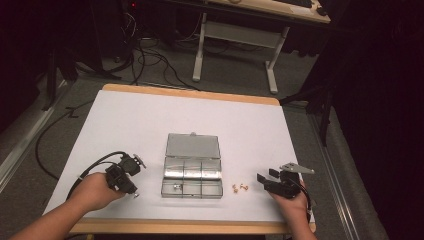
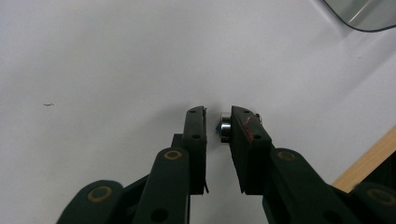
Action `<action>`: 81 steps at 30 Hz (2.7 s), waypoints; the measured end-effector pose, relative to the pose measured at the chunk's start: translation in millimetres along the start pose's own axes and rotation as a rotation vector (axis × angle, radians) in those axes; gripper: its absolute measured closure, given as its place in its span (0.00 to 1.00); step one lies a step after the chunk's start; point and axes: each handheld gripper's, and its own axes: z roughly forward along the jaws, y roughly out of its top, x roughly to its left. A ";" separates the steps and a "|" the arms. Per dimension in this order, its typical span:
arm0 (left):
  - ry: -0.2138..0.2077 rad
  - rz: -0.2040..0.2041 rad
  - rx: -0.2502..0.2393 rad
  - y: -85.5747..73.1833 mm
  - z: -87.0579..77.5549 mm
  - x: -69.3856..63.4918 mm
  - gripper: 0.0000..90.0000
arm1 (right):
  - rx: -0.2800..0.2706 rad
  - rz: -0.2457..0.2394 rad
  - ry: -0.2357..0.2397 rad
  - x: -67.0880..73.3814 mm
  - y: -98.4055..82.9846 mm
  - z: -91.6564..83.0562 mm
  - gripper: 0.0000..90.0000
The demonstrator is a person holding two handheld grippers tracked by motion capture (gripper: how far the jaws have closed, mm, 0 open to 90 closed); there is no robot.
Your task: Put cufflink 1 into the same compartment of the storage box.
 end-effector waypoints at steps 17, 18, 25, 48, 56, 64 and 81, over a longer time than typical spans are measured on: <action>-0.016 -0.005 -0.010 -0.6 0.6 0.1 0.95 | 0.000 -0.001 -0.001 0.2 0.0 0.1 0.42; -0.015 -0.008 -0.010 -0.4 0.5 0.0 0.95 | 0.000 0.000 -0.001 0.1 0.0 0.1 0.42; -0.001 -0.003 -0.014 1.9 -2.6 0.0 0.96 | -0.001 0.000 -0.001 0.1 0.0 -0.2 0.42; 0.007 0.006 -0.078 18.4 -33.1 -2.0 0.96 | 0.000 -0.001 0.001 -0.1 0.1 0.8 0.42; 0.001 0.015 -0.100 29.3 -44.1 -7.7 0.96 | -0.001 0.001 0.001 -0.3 -0.1 0.4 0.42; -0.002 0.030 -0.103 40.3 -48.5 -14.5 0.96 | -0.001 -0.001 0.002 -0.6 0.0 0.1 0.42; -0.003 0.083 -0.101 63.6 -55.9 -33.0 0.96 | -0.006 0.002 0.003 -0.5 0.4 -1.0 0.42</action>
